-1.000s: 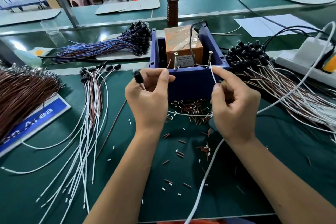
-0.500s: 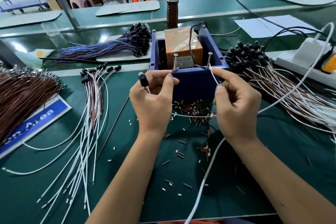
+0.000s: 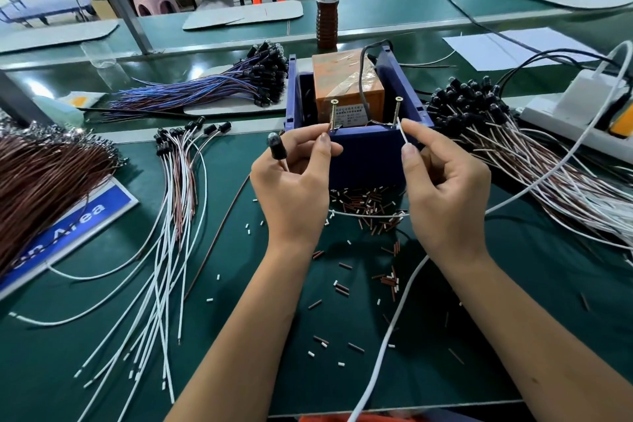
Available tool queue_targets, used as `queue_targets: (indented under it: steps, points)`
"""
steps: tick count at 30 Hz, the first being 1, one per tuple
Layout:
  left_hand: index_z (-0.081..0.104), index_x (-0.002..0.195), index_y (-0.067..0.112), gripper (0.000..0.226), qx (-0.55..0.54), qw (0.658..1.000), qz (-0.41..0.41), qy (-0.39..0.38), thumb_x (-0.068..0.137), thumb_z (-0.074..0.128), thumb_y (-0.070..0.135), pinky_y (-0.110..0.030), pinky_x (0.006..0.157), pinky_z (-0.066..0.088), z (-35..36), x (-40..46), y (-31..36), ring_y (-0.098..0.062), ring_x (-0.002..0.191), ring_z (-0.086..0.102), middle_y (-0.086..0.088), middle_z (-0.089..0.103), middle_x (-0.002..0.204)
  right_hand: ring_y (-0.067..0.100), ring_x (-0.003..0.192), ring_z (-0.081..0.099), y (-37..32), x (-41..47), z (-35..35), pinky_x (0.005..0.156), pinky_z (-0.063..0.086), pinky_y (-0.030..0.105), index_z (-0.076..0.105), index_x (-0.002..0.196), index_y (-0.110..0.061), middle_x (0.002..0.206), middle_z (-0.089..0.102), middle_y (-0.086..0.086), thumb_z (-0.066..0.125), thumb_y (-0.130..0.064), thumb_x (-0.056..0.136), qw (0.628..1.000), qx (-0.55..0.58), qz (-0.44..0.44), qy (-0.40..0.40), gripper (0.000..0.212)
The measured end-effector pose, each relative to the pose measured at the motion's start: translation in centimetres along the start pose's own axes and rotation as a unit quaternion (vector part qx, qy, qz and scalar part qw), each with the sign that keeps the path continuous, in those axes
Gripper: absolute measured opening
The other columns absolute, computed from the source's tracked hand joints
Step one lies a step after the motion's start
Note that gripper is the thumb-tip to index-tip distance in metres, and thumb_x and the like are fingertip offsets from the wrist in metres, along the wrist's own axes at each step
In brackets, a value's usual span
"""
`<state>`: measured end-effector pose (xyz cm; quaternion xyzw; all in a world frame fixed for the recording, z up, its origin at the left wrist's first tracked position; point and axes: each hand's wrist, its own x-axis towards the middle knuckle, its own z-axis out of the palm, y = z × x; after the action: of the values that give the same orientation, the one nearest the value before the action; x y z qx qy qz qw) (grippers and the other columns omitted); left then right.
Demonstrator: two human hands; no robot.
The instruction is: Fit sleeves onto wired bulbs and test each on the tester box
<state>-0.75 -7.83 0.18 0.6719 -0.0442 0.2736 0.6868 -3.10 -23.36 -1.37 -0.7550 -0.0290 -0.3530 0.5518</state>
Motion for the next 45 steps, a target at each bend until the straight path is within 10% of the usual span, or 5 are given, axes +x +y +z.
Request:
queue_targets:
  steps: [15, 26, 45]
  points:
    - [0.077, 0.103, 0.011, 0.011, 0.005, 1.0, 0.005, -0.004, 0.096, 0.07, 0.006, -0.015, 0.071, 0.051, 0.02, -0.02, 0.06, -0.008, 0.071, 0.072, 0.0, 0.077, 0.076, 0.018, 0.045, 0.056, 0.15, 0.2, -0.04, 0.049, 0.048, 0.027, 0.073, 0.124, -0.017, 0.099, 0.077, -0.005, 0.051, -0.008, 0.107, 0.995, 0.085, 0.051, -0.004, 0.03]
    - [0.079, 0.104, 0.012, 0.012, 0.019, 1.0, 0.002, 0.005, 0.096, 0.069, 0.011, -0.035, 0.078, 0.056, -0.04, -0.03, 0.18, -0.001, 0.063, 0.066, 0.009, 0.077, 0.076, 0.019, 0.047, 0.054, 0.08, 0.18, -0.05, 0.047, 0.048, 0.026, 0.07, 0.129, -0.012, 0.095, 0.076, 0.002, 0.049, -0.003, 0.107, 0.989, 0.127, 0.065, -0.029, 0.032]
    - [0.078, 0.104, 0.008, 0.013, 0.004, 1.0, 0.014, 0.015, 0.096, 0.068, 0.005, -0.022, 0.071, 0.053, -0.1, -0.15, 0.27, -0.007, 0.067, 0.069, 0.004, 0.077, 0.075, 0.017, 0.048, 0.052, -0.01, 0.53, -0.51, 0.048, 0.046, 0.024, 0.071, 0.127, -0.018, 0.094, 0.075, 0.003, 0.048, -0.004, 0.107, 0.989, 0.132, 0.062, -0.04, 0.034]
